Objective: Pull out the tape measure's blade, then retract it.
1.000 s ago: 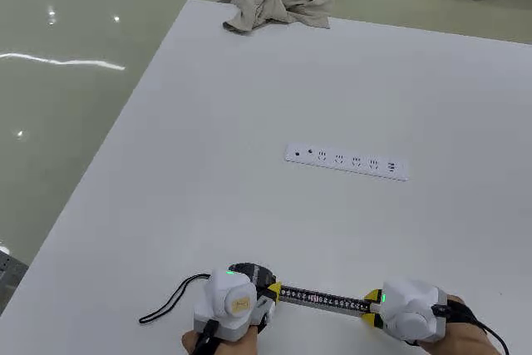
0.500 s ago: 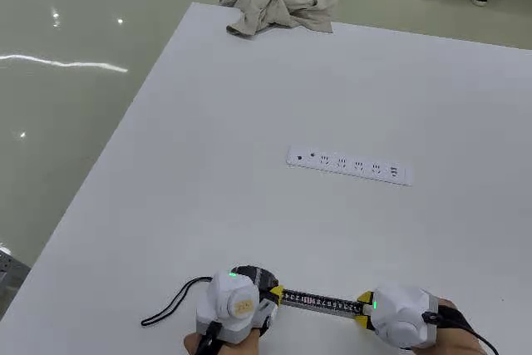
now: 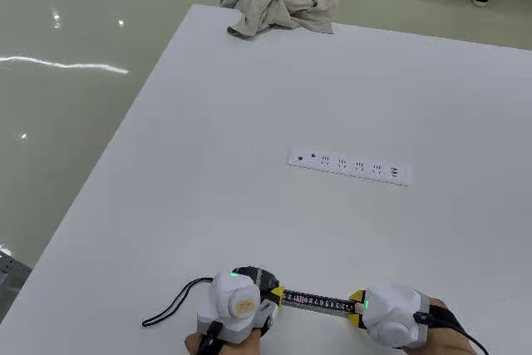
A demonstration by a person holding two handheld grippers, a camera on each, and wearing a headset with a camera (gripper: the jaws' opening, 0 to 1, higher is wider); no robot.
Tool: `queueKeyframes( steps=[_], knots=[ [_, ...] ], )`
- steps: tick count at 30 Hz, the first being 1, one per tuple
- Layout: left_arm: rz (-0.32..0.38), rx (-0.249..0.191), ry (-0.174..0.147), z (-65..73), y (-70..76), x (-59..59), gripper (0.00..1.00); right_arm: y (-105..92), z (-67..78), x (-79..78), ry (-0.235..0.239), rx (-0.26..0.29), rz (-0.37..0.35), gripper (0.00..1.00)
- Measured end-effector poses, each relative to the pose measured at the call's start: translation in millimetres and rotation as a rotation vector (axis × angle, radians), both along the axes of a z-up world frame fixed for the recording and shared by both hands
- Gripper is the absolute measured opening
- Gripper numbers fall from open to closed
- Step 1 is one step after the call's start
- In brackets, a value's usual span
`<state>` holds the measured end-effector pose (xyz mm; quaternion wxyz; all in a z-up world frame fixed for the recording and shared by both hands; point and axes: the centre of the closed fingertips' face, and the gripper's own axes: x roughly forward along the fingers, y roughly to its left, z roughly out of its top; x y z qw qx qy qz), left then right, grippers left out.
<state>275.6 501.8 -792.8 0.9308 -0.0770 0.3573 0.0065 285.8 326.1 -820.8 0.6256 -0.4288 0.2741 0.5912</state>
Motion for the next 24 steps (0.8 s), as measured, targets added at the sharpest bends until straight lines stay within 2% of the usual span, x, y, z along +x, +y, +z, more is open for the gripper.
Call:
queueKeyframes(
  steps=[24],
  knots=[
    [0.003,-0.001,0.000,-1.0,0.3,1.5,0.60,22.8,-0.5,-2.1,0.025,0.019,-0.004,0.13]
  ],
)
